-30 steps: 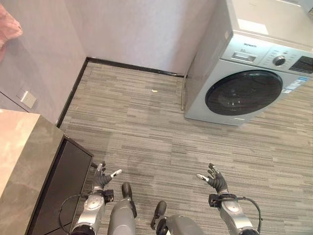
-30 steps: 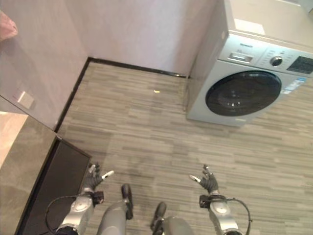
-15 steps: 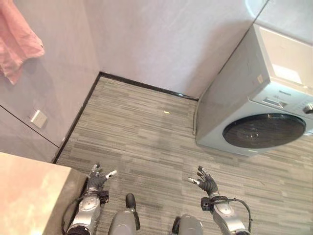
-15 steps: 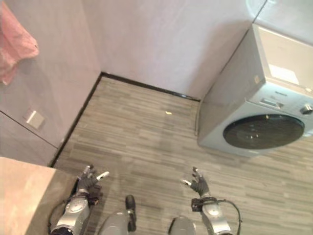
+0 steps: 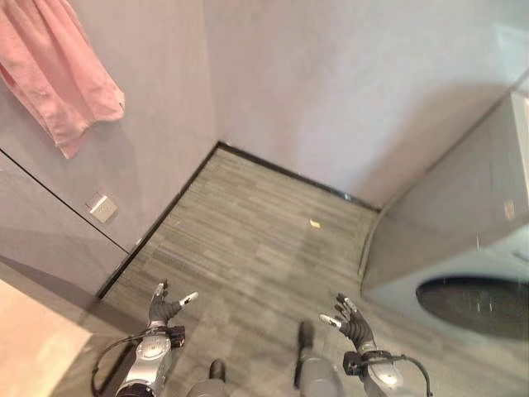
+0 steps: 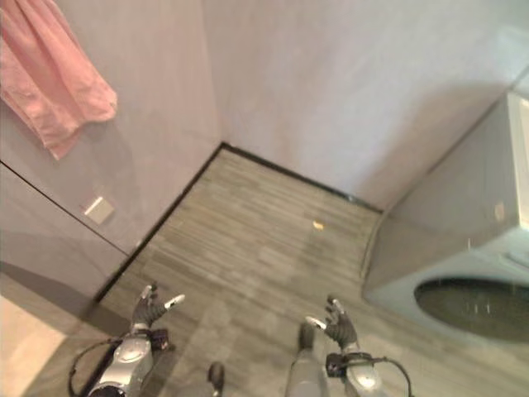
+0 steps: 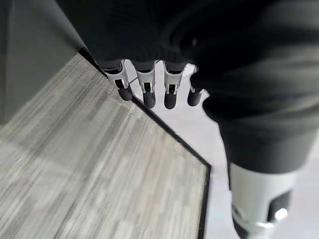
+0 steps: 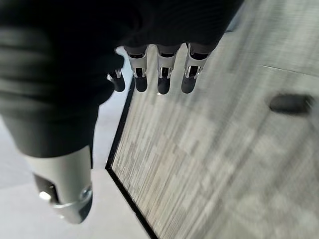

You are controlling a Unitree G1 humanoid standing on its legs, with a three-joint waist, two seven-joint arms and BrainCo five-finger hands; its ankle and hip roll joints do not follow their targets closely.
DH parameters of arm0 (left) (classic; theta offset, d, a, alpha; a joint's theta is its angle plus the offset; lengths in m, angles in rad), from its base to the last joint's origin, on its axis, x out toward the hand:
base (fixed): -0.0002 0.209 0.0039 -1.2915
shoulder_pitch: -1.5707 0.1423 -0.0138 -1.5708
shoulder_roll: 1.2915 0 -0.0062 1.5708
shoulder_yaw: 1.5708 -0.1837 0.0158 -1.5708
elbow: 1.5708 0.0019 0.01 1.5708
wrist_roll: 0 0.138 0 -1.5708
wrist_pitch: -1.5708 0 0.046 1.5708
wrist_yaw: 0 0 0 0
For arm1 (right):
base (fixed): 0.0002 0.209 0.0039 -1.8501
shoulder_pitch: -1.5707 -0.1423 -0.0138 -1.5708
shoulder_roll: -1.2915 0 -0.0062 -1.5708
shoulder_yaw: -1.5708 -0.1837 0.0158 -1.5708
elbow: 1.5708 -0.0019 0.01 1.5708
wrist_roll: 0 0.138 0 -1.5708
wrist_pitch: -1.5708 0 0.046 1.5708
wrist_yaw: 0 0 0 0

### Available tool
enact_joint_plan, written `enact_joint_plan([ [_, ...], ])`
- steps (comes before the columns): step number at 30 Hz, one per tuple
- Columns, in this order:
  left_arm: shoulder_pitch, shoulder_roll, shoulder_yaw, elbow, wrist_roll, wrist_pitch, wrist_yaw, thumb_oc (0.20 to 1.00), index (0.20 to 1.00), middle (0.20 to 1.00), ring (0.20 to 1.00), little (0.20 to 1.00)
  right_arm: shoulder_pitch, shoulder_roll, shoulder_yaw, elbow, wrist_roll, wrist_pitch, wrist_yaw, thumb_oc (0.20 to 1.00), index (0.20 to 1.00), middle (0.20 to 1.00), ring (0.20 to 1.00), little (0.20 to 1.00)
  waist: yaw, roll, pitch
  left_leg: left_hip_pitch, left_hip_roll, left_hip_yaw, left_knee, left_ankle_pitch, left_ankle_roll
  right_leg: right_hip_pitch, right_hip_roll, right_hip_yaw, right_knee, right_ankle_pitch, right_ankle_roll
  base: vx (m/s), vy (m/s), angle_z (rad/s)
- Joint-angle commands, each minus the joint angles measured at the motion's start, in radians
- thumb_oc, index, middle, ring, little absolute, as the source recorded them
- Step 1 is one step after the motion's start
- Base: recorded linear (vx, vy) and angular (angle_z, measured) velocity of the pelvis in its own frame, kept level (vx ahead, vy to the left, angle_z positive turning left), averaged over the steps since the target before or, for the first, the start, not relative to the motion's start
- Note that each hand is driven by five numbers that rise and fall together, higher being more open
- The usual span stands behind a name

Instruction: Put brush and paste in cup on sink, flatten towel.

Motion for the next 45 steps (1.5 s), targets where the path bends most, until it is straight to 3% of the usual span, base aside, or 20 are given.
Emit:
enact_joint_plan([
  [1,-0.067,0.061,0.022,-0.057,-0.024,-0.043,-0.010,1.000,1.000,1.000,1.000,1.000,-0.035,-0.035,-0.015,-0.080,0.026,-0.043,0.007,1.000,1.000,1.000,1.000,1.000,-0.002,-0.058,0.041,-0.010,0.032,0.100,0.278,0.109,-0.007,0.000,-0.042,-0.016,0.049,0.033,0.057,0.13,-0.240,0.59],
  [3,-0.088,0.073,0.010,-0.064,-0.014,-0.040,-0.009,1.000,1.000,1.000,1.000,1.000,-0.049,-0.065,-0.018,-0.084,0.012,-0.044,-0.009,1.000,1.000,1.000,1.000,1.000,0.012,-0.073,0.067,-0.103,0.068,0.164,0.398,0.127,-0.007,0.034,-0.023,-0.062,0.039,-0.006,0.021,0.15,-0.236,0.64],
  [4,-0.101,0.076,0.004,-0.071,-0.011,-0.040,-0.004,1.000,1.000,1.000,1.000,1.000,-0.048,-0.074,-0.026,-0.086,0.013,-0.045,-0.016,1.000,1.000,1.000,1.000,1.000,0.014,-0.071,0.074,-0.132,0.109,0.242,0.366,0.127,-0.006,0.059,-0.017,-0.098,0.030,-0.028,0.015,0.21,-0.179,0.33],
  [7,-0.123,0.076,-0.016,-0.073,-0.006,-0.037,-0.007,1.000,1.000,1.000,1.000,1.000,-0.036,-0.080,-0.041,-0.072,0.011,-0.044,-0.028,1.000,1.000,1.000,1.000,1.000,0.023,-0.061,0.063,-0.178,0.111,0.327,0.158,0.087,-0.008,0.104,0.003,-0.141,0.003,-0.071,0.029,0.29,-0.063,0.60],
  [8,-0.123,0.074,-0.017,-0.071,-0.002,-0.035,-0.007,1.000,1.000,1.000,1.000,1.000,-0.031,-0.080,-0.043,-0.068,0.008,-0.045,-0.029,1.000,1.000,1.000,1.000,1.000,0.030,-0.058,0.055,-0.193,0.106,0.345,0.071,0.114,-0.010,0.117,0.009,-0.155,-0.001,-0.081,0.034,0.42,0.080,0.94],
  [10,-0.122,0.073,-0.013,-0.069,0.013,-0.033,-0.006,1.000,1.000,1.000,1.000,1.000,-0.018,-0.081,-0.044,-0.076,-0.011,-0.049,-0.032,1.000,1.000,1.000,1.000,1.000,0.043,-0.046,0.041,-0.220,0.140,0.379,-0.143,0.263,-0.045,0.153,0.023,-0.179,-0.004,-0.106,0.044,0.42,0.125,0.66],
  [13,-0.117,0.073,-0.009,-0.067,0.023,-0.027,-0.017,1.000,1.000,1.000,1.000,1.000,-0.007,-0.085,-0.043,-0.091,-0.021,-0.049,-0.028,1.000,1.000,1.000,1.000,1.000,0.042,-0.036,0.029,-0.230,0.186,0.472,-0.261,0.333,-0.055,0.193,0.023,-0.225,0.003,-0.118,0.056,0.37,0.182,0.39],
  [15,-0.071,0.083,0.009,-0.085,0.022,-0.024,-0.025,1.000,1.000,1.000,1.000,1.000,-0.017,-0.066,-0.025,-0.088,-0.028,-0.033,-0.010,1.000,1.000,1.000,1.000,1.000,0.067,-0.038,0.016,-0.207,0.161,0.440,-0.195,0.319,-0.045,0.234,0.004,-0.213,0.027,-0.131,0.068,0.51,0.371,0.25],
  [17,-0.057,0.097,0.015,-0.095,0.015,-0.025,-0.029,1.000,1.000,1.000,1.000,1.000,-0.030,-0.040,-0.017,-0.089,-0.024,-0.029,-0.006,1.000,1.000,1.000,1.000,1.000,0.084,-0.059,0.020,-0.222,0.143,0.455,-0.117,0.272,-0.019,0.218,-0.059,-0.186,0.143,-0.109,0.076,0.39,0.411,-0.31],
  [18,-0.052,0.106,0.022,-0.105,0.008,-0.024,-0.028,1.000,1.000,1.000,1.000,1.000,-0.036,-0.025,-0.013,-0.086,-0.014,-0.028,-0.002,1.000,1.000,1.000,1.000,1.000,0.095,-0.070,0.024,-0.223,0.129,0.470,-0.083,0.235,0.005,0.198,-0.100,-0.180,0.226,-0.083,0.087,0.36,0.520,-0.32],
  [19,-0.043,0.116,0.021,-0.120,0.008,-0.020,-0.029,1.000,1.000,1.000,1.000,1.000,-0.041,-0.008,-0.002,-0.088,-0.013,-0.026,0.000,1.000,1.000,1.000,1.000,1.000,0.095,-0.074,0.039,-0.201,0.083,0.468,-0.061,0.173,0.052,0.142,-0.157,-0.148,0.393,0.025,0.101,0.27,0.419,-0.03],
  [23,-0.039,0.125,0.005,-0.143,0.040,-0.013,-0.028,1.000,1.000,1.000,1.000,1.000,-0.045,0.005,0.021,-0.097,-0.019,-0.024,0.003,1.000,1.000,1.000,1.000,1.000,0.073,-0.042,0.067,-0.147,0.014,0.431,-0.058,0.110,0.113,0.058,-0.162,-0.076,0.613,0.088,0.102,0.26,0.395,0.59],
  [25,-0.030,0.128,-0.004,-0.148,0.059,-0.014,-0.028,1.000,1.000,1.000,1.000,1.000,-0.045,0.005,0.031,-0.114,-0.023,-0.024,0.012,1.000,1.000,1.000,1.000,1.000,0.057,-0.020,0.077,-0.093,-0.018,0.410,-0.088,0.090,0.133,-0.012,-0.122,-0.059,0.685,0.061,0.099,0.31,0.327,0.61],
  [27,-0.034,0.121,-0.010,-0.141,0.048,-0.017,-0.027,1.000,1.000,1.000,1.000,1.000,-0.031,-0.001,0.035,-0.145,-0.014,-0.024,0.028,1.000,1.000,1.000,1.000,1.000,0.036,0.002,0.086,-0.047,-0.039,0.379,-0.135,0.102,0.138,-0.094,-0.082,-0.114,0.627,0.036,0.076,0.31,0.202,0.26],
  [30,-0.047,0.115,-0.022,-0.129,0.047,-0.019,-0.026,1.000,1.000,1.000,1.000,1.000,-0.028,-0.008,0.037,-0.146,-0.005,-0.026,0.028,1.000,1.000,1.000,1.000,1.000,0.020,0.004,0.101,-0.026,-0.053,0.338,-0.155,0.100,0.125,-0.139,-0.046,-0.127,0.517,-0.003,0.066,0.32,0.051,0.39],
  [31,-0.049,0.105,-0.031,-0.115,0.052,-0.021,-0.028,1.000,1.000,1.000,1.000,1.000,-0.016,-0.012,0.035,-0.142,0.000,-0.027,0.027,1.000,1.000,1.000,1.000,1.000,0.002,-0.010,0.098,0.005,-0.074,0.306,-0.176,0.084,0.102,-0.169,-0.018,-0.110,0.284,-0.007,0.057,0.43,-0.067,0.83],
  [32,-0.047,0.103,-0.035,-0.106,0.062,-0.024,-0.033,1.000,1.000,1.000,1.000,1.000,-0.008,-0.015,0.031,-0.144,0.000,-0.027,0.028,1.000,1.000,1.000,1.000,1.000,-0.005,-0.014,0.098,0.027,-0.073,0.297,-0.186,0.076,0.087,-0.161,-0.024,-0.121,0.179,0.006,0.065,0.54,-0.096,0.84],
  [35,-0.050,0.105,-0.054,-0.102,0.104,-0.029,-0.043,1.000,1.000,1.000,1.000,1.000,0.012,-0.017,0.020,-0.147,0.009,-0.028,0.034,1.000,1.000,1.000,1.000,1.000,-0.020,-0.026,0.092,0.056,-0.073,0.258,-0.210,0.065,0.056,-0.161,-0.041,-0.118,0.021,0.073,0.099,0.36,-0.098,0.86],
  [39,-0.058,0.089,-0.092,-0.101,0.110,-0.033,-0.052,1.000,1.000,1.000,1.000,1.000,0.015,-0.022,0.027,-0.139,0.011,-0.026,0.043,1.000,1.000,1.000,1.000,1.000,-0.032,-0.026,0.085,0.095,-0.069,0.187,-0.210,0.035,0.034,-0.126,-0.007,-0.063,0.026,0.067,0.089,0.43,-0.145,0.50],
  [45,-0.057,0.086,-0.100,-0.140,0.074,-0.034,-0.066,1.000,1.000,1.000,1.000,1.000,-0.032,-0.091,0.041,-0.157,-0.037,-0.031,0.039,1.000,1.000,1.000,1.000,1.000,-0.025,-0.026,0.078,0.038,-0.037,0.163,-0.052,0.058,-0.010,-0.081,0.028,-0.134,0.033,0.017,0.051,0.25,-0.135,0.67],
])
